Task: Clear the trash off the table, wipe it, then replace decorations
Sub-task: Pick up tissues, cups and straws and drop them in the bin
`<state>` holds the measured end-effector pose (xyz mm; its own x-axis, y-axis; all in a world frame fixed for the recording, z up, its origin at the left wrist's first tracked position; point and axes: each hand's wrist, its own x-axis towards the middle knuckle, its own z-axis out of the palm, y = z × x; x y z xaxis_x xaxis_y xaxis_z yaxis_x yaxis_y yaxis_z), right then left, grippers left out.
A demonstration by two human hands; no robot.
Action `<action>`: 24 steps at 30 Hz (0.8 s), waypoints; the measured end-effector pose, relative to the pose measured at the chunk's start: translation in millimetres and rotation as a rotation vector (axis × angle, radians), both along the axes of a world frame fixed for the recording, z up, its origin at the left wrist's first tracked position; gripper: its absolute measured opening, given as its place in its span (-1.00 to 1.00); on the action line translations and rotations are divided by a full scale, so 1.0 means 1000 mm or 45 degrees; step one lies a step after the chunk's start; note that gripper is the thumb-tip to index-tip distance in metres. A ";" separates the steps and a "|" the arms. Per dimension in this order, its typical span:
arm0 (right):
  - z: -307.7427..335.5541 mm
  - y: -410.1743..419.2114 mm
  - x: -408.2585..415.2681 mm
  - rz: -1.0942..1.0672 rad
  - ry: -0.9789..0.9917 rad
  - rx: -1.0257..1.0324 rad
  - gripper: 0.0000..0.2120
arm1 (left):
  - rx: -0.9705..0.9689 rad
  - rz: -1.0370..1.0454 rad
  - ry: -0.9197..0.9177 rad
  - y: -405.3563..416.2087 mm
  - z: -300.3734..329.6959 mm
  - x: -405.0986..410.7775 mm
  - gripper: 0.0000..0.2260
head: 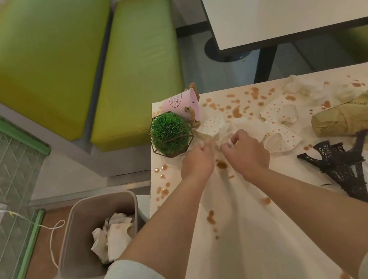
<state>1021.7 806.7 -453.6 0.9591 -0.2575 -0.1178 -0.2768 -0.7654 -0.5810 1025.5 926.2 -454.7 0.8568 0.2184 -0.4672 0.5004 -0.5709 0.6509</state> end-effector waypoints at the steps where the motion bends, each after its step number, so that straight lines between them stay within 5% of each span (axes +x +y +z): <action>1: 0.000 -0.001 -0.004 -0.025 -0.016 0.034 -0.83 | -0.048 0.035 0.037 -0.004 0.002 0.002 -0.33; 15: 0.010 -0.038 -0.007 -0.190 -0.171 0.491 -0.81 | -0.436 0.465 0.230 -0.029 -0.005 0.034 -0.58; 24: 0.016 -0.041 -0.018 -0.255 -0.202 0.789 -0.86 | -0.523 0.531 0.066 -0.028 0.003 0.007 -0.83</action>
